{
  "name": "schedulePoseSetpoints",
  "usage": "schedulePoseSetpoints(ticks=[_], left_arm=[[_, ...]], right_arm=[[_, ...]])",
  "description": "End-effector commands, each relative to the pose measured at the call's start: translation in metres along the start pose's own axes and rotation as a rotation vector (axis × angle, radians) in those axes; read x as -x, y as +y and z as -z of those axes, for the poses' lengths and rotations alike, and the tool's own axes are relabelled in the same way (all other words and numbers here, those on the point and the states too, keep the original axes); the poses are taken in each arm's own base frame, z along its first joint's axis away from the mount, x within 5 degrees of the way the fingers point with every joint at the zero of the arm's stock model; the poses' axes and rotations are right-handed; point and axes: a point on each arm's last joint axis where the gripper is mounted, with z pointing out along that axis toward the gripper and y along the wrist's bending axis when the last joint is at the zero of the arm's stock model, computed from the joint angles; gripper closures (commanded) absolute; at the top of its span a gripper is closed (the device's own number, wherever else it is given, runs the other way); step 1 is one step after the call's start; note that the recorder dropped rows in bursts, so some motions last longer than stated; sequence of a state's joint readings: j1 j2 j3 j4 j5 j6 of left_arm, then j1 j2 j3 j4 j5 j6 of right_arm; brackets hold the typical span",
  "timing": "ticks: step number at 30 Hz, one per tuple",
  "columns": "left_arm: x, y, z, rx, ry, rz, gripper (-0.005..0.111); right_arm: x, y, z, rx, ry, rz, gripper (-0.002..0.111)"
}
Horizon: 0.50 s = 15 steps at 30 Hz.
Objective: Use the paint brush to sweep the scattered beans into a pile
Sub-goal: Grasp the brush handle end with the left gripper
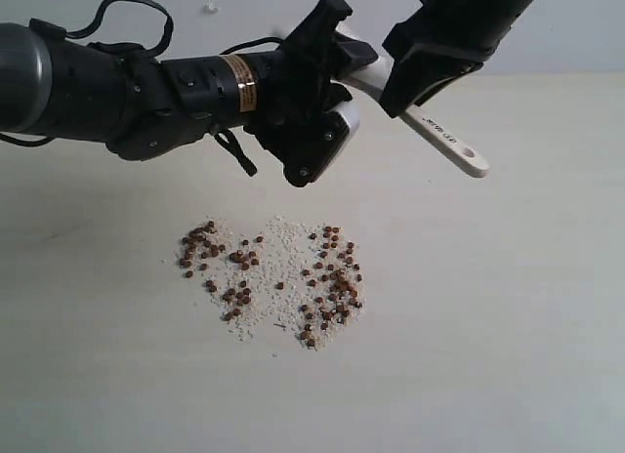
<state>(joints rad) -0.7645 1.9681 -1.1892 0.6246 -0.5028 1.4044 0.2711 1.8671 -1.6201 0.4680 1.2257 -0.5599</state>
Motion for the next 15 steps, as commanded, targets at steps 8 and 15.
schedulePoseSetpoints(ticks=[8,15], left_arm=[[-0.0002,0.0026,-0.0008,0.008,0.007,0.067,0.107],[-0.0015,-0.0004,-0.0007,-0.024,0.023,0.102,0.107]], right_arm=[[0.0021,0.0004,0.0036,0.002,-0.021,0.012,0.106],[0.0042,0.0036,0.0083,0.011,-0.043,0.013,0.053]])
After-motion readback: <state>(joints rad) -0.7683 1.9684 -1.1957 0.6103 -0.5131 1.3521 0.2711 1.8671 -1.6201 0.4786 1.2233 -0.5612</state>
